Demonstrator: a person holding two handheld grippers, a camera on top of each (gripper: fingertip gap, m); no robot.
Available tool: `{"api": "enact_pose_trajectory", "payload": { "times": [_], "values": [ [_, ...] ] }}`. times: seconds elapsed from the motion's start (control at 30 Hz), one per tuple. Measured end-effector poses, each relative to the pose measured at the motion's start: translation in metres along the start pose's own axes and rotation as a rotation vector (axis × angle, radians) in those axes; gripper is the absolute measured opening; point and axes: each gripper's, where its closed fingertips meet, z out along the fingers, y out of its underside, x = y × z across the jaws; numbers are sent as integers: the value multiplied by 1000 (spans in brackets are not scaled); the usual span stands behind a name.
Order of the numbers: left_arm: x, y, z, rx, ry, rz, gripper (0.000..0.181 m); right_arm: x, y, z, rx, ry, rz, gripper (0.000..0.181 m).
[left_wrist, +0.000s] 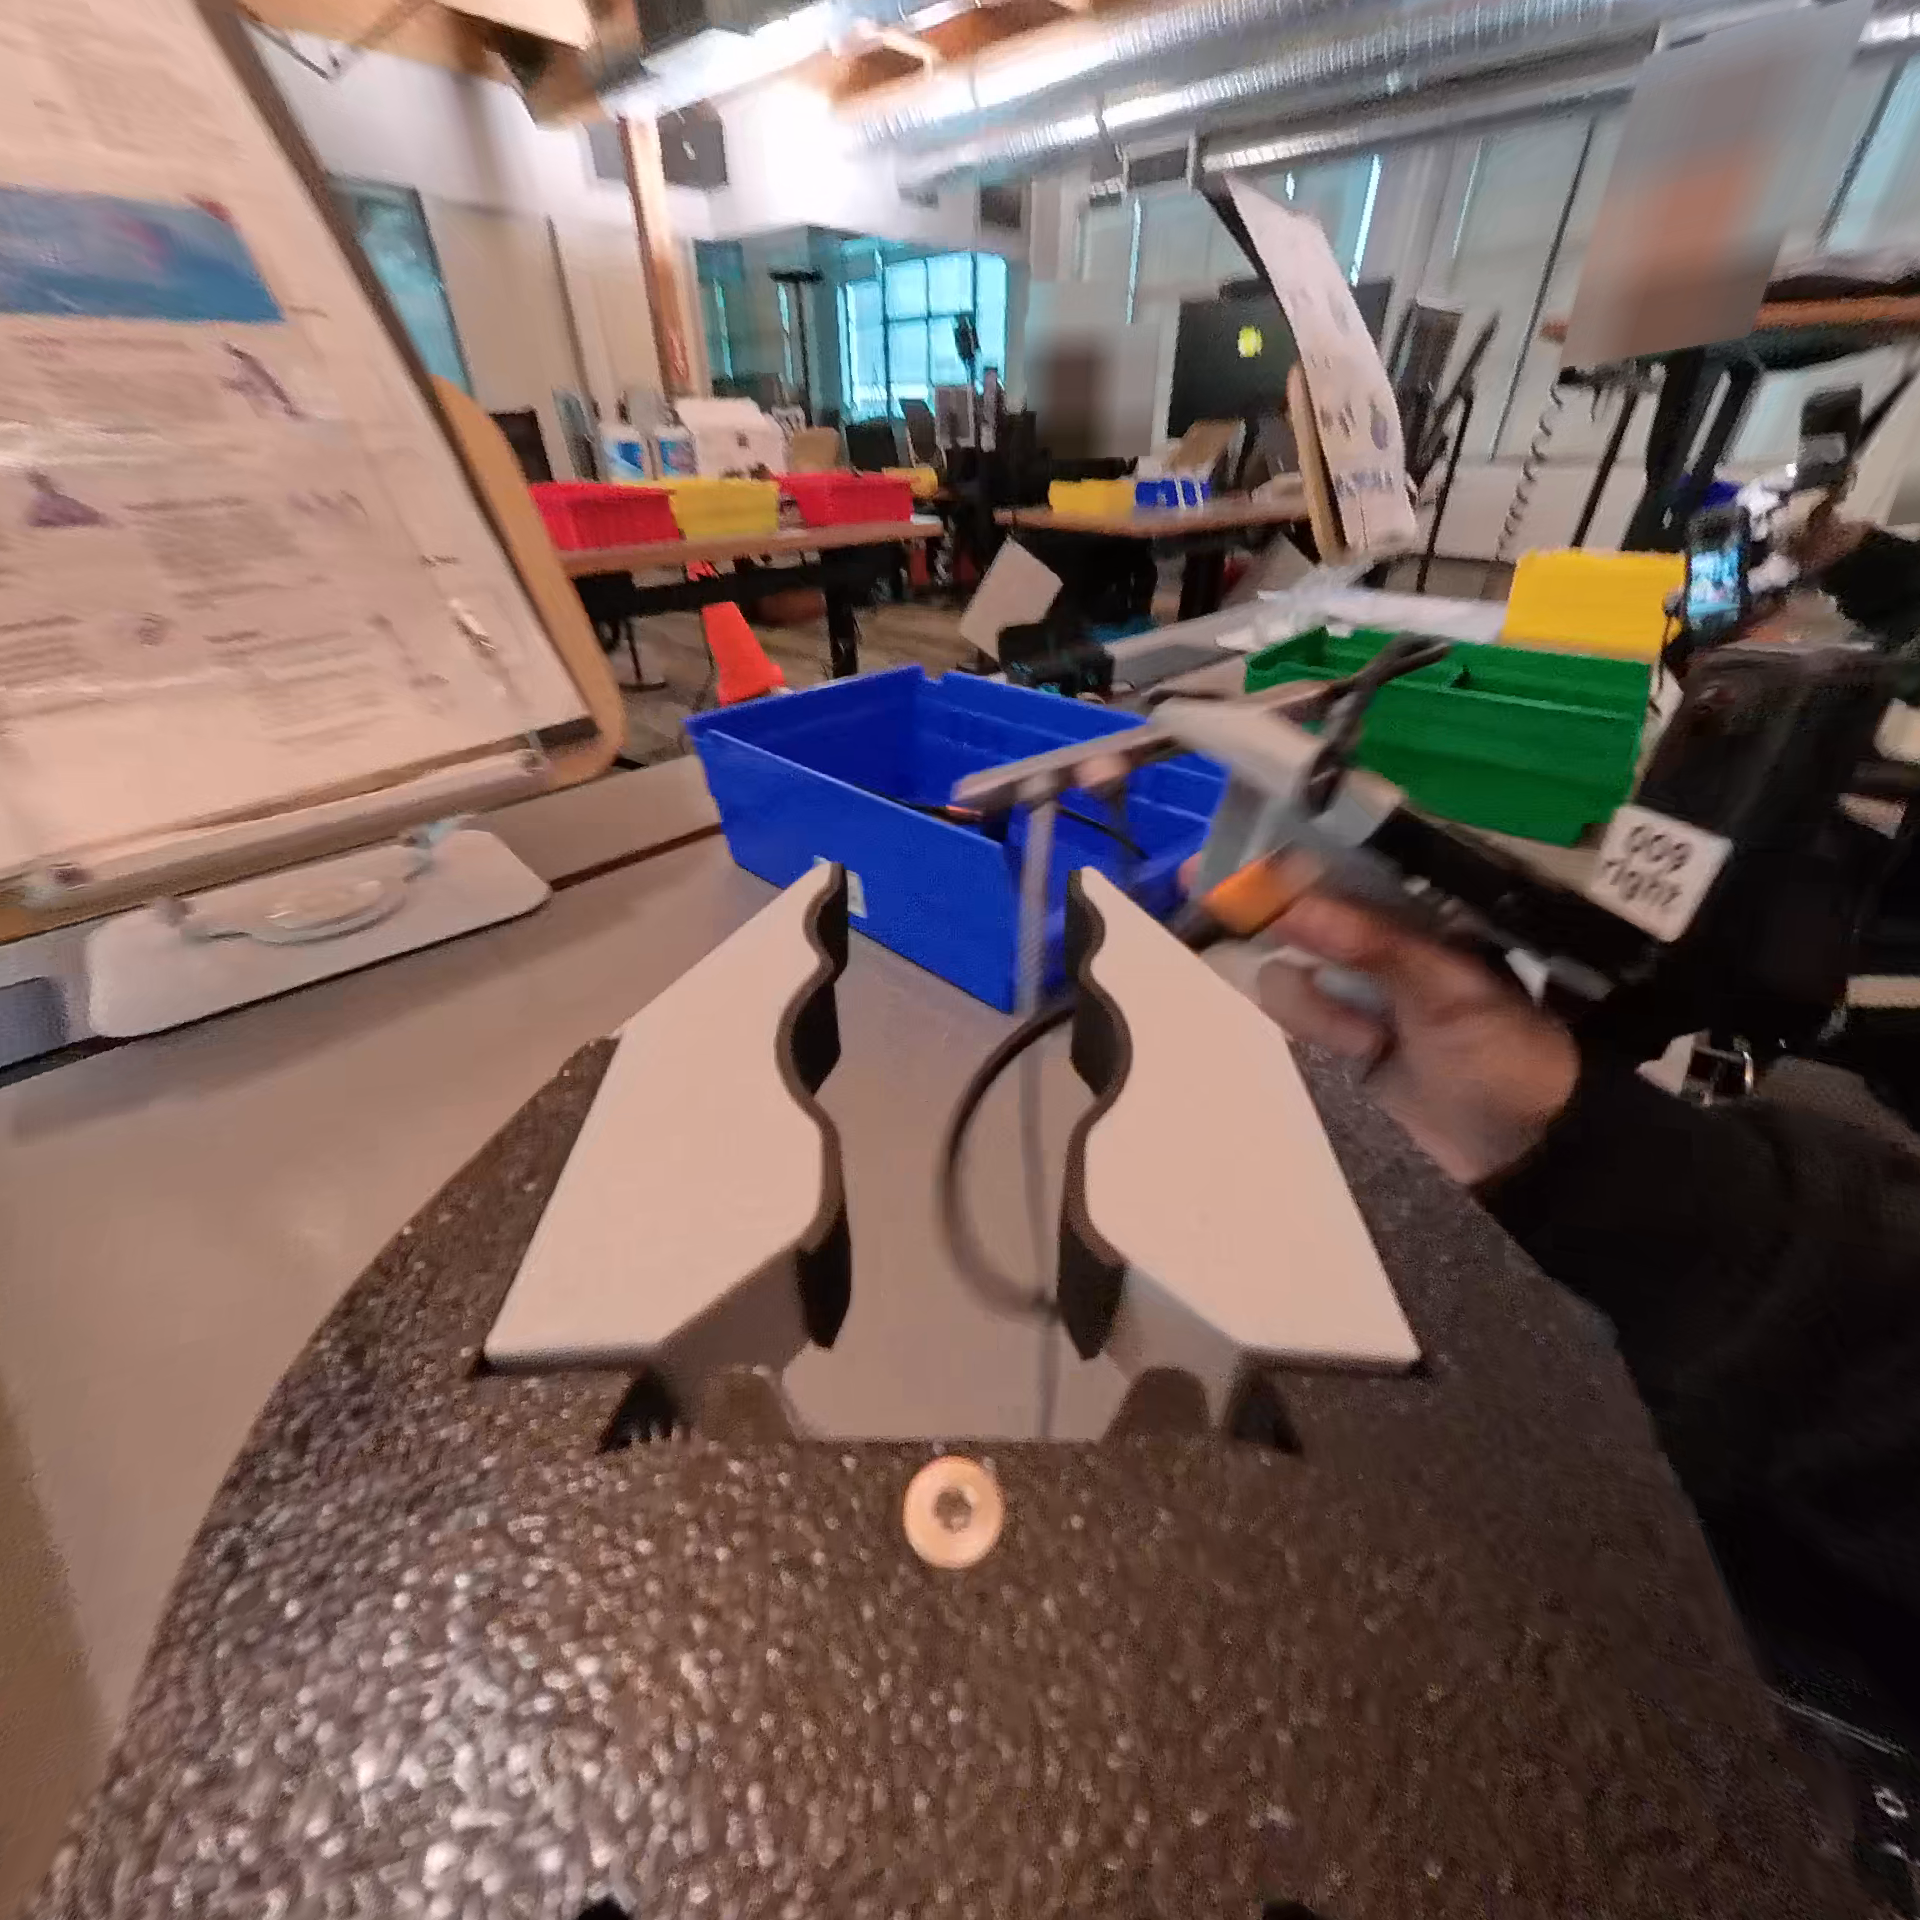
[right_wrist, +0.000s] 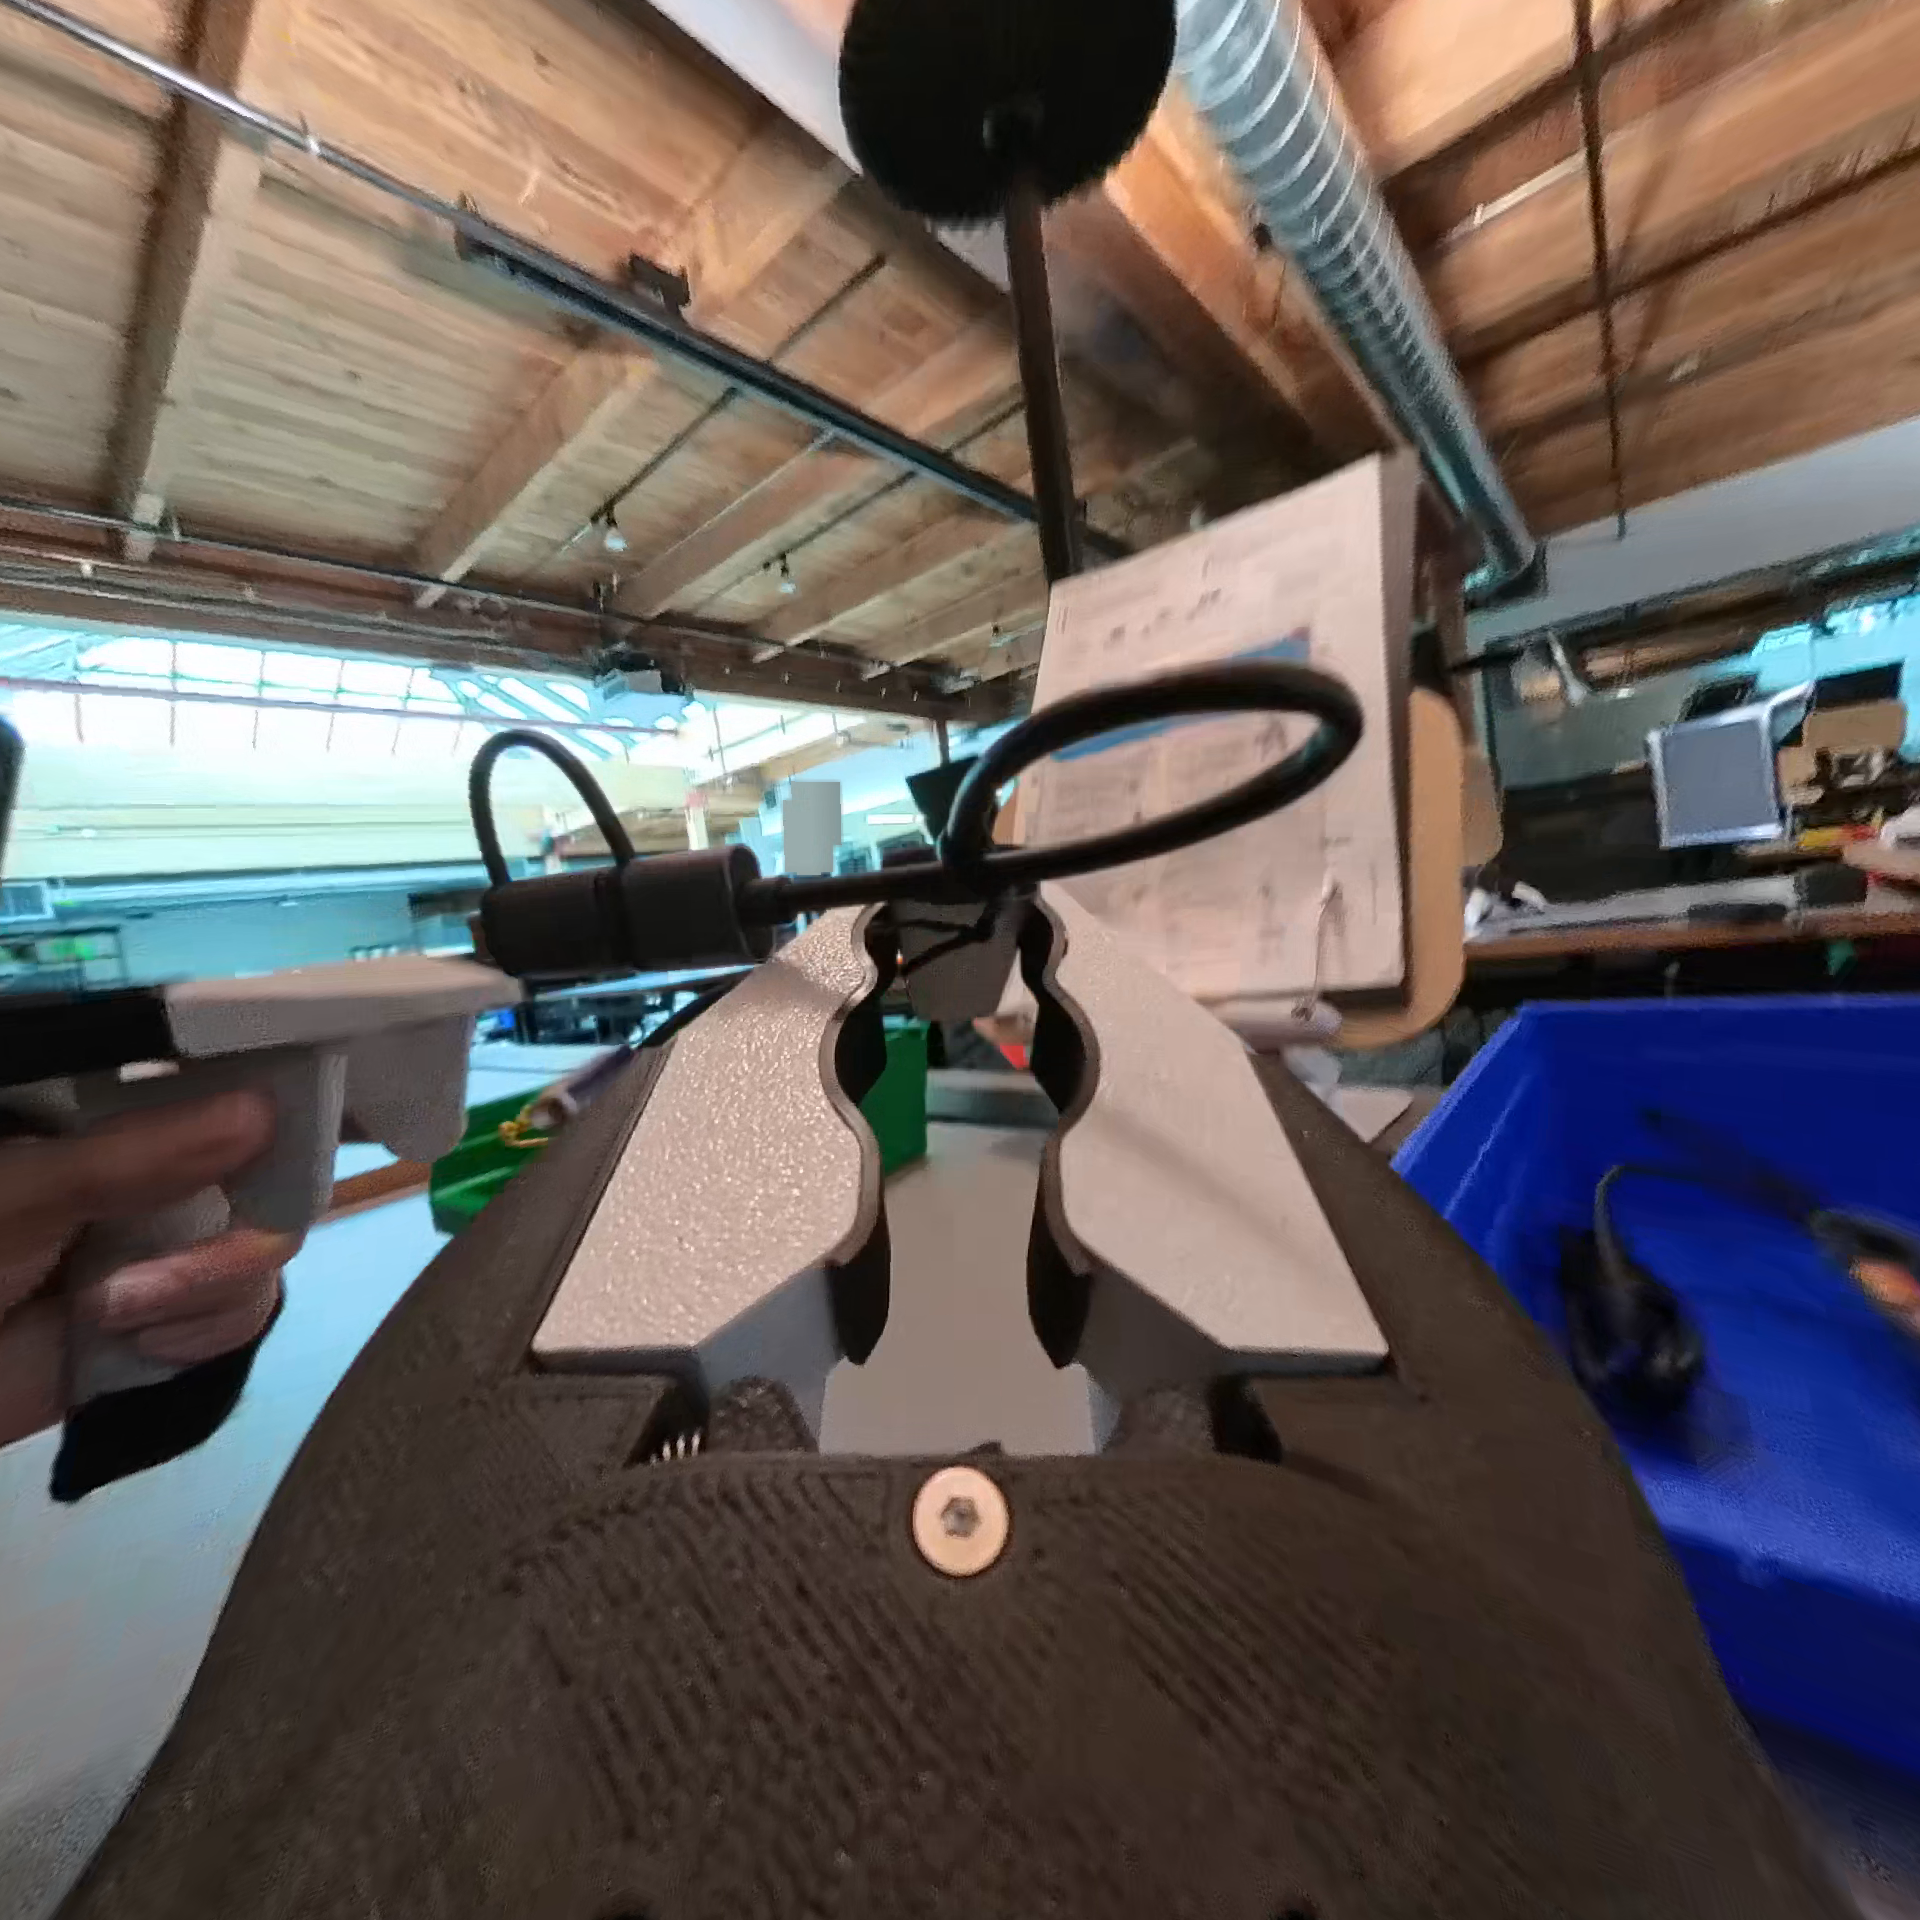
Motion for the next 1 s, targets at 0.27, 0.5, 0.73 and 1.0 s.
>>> {"api": "enact_pose_trajectory", "payload": {
  "times": [0.27, 0.5, 0.73, 1.0],
  "values": [
    [-69, 61, -71, -118, -70, -179, 42, 26, -119, -1, 28, 80, -330, 23],
    [-74, 71, -84, -103, -54, -225, 37, 49, -198, 86, -84, 37, -546, 22],
    [-72, 76, -80, -103, -21, -259, 36, 85, -262, 168, -127, 146, -865, 22],
    [-67, 92, -79, -178, 22, -262, 36, 198, -130, 161, -526, 306, -977, 22]
  ]
}}
